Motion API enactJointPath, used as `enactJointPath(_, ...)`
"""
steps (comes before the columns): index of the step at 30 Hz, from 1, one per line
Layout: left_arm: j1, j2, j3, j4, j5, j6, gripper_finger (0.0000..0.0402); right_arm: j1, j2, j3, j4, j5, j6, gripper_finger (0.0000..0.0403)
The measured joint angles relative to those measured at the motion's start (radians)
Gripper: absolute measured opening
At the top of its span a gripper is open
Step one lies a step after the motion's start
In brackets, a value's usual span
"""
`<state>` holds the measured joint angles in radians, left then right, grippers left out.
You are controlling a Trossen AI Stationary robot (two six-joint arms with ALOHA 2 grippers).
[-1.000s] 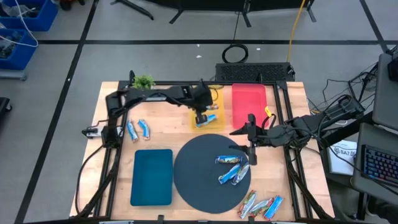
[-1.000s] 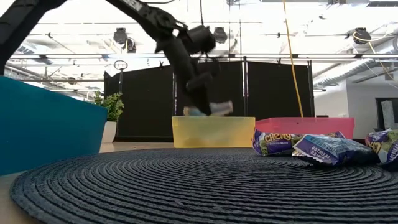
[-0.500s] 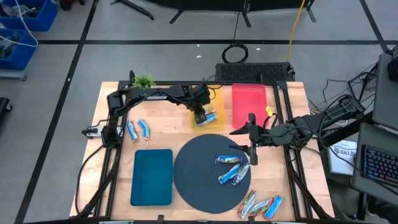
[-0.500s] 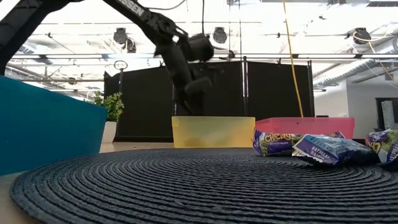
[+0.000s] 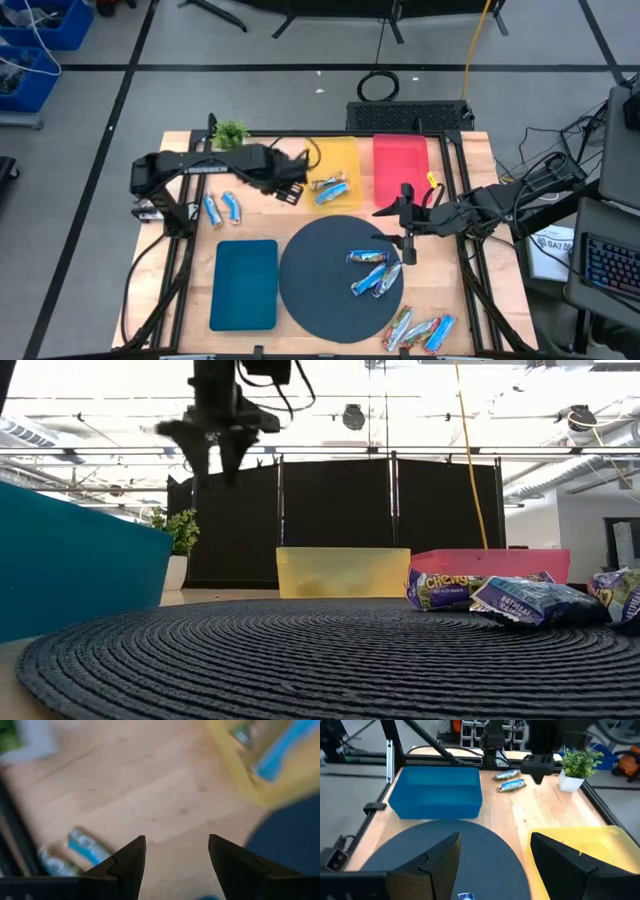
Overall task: Pick and place Granola Bars by type
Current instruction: Put the yellow granola bar into the yellow bin
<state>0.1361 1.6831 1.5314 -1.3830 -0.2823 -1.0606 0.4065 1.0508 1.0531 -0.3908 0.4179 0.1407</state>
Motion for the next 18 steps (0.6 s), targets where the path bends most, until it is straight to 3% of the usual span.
enactJointPath(4, -0.035, -0.003, 0.000, -0.159, -0.095, -0.300, 0.0223, -0.001, 0.000, 0.000, -0.003, 0.000, -0.031, 0.0234)
enactJointPath(7, -0.040, -0.007, -0.047, -0.175, -0.094, -0.378, 0.0223, -0.001, 0.000, 0.000, -0.004, 0.001, -0.034, 0.0234)
enactJointPath(10, -0.039, -0.009, -0.150, -0.164, -0.040, -0.468, 0.0223, -0.001, 0.000, 0.000, -0.004, 0.020, -0.058, 0.0234)
enactJointPath(14, -0.039, -0.028, -0.313, -0.127, 0.054, -0.585, 0.0231, -0.001, 0.000, 0.000, -0.018, 0.141, -0.064, 0.0235)
enactJointPath(18, -0.060, -0.074, -0.459, 0.021, 0.123, -0.655, 0.0254, -0.002, 0.000, 0.000, -0.046, 0.159, -0.089, 0.0238)
